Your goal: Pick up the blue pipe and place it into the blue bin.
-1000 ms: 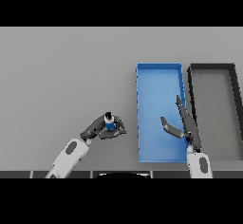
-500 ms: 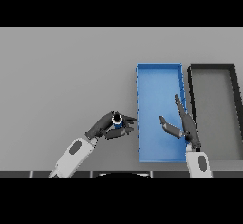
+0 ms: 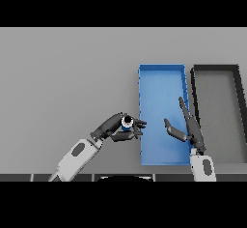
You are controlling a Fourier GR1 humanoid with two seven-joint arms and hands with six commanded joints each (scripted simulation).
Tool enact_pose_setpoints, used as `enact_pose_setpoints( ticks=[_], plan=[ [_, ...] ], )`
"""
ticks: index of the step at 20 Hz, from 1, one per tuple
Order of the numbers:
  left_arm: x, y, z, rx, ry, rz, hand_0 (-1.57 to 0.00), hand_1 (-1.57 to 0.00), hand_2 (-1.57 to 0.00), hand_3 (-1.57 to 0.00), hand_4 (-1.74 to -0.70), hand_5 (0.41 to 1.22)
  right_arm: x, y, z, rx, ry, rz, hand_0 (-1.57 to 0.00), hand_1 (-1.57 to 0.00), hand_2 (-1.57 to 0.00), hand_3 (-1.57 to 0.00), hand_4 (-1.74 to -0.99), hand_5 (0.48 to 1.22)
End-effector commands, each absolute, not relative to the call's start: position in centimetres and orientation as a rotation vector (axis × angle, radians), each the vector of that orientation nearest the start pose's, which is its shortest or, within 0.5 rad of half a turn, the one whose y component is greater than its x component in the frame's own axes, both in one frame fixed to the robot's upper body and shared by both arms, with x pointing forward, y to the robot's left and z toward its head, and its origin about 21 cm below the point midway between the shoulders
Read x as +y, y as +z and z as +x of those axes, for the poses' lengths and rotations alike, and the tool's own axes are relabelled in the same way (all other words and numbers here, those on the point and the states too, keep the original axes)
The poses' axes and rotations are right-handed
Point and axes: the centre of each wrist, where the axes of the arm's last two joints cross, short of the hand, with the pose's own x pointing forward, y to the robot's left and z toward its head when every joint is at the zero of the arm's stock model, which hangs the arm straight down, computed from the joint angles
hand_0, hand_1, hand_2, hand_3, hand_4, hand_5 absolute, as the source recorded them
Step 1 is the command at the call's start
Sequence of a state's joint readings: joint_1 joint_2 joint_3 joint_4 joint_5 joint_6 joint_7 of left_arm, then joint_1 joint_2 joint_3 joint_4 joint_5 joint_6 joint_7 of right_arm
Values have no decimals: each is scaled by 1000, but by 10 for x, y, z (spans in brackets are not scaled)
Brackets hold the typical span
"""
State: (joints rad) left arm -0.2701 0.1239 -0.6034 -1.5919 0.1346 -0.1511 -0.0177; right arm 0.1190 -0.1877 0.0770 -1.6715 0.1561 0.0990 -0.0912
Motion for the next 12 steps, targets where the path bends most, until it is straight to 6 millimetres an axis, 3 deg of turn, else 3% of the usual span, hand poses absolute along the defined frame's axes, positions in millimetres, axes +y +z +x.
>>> enact_pose_setpoints(
  ticks=[1,9,12],
  plan=[
    [88,50,252,-1640,-752,-624,-1566,-1567,-1567,-1440,-1728,1219,-262,6,218,-1610,392,-131,1,1,1,1,-1271,688],
    [92,53,251,-1647,-758,-618,-1570,-1570,-1570,-1440,-1730,1220,-266,11,217,-1629,397,-126,1,1,1,1,-1213,684],
    [96,50,251,-1645,-754,-618,-1571,-1571,-1571,-1441,-1731,1221,-270,31,220,-1716,370,113,1,1,1,1,-1231,620]
  ],
)
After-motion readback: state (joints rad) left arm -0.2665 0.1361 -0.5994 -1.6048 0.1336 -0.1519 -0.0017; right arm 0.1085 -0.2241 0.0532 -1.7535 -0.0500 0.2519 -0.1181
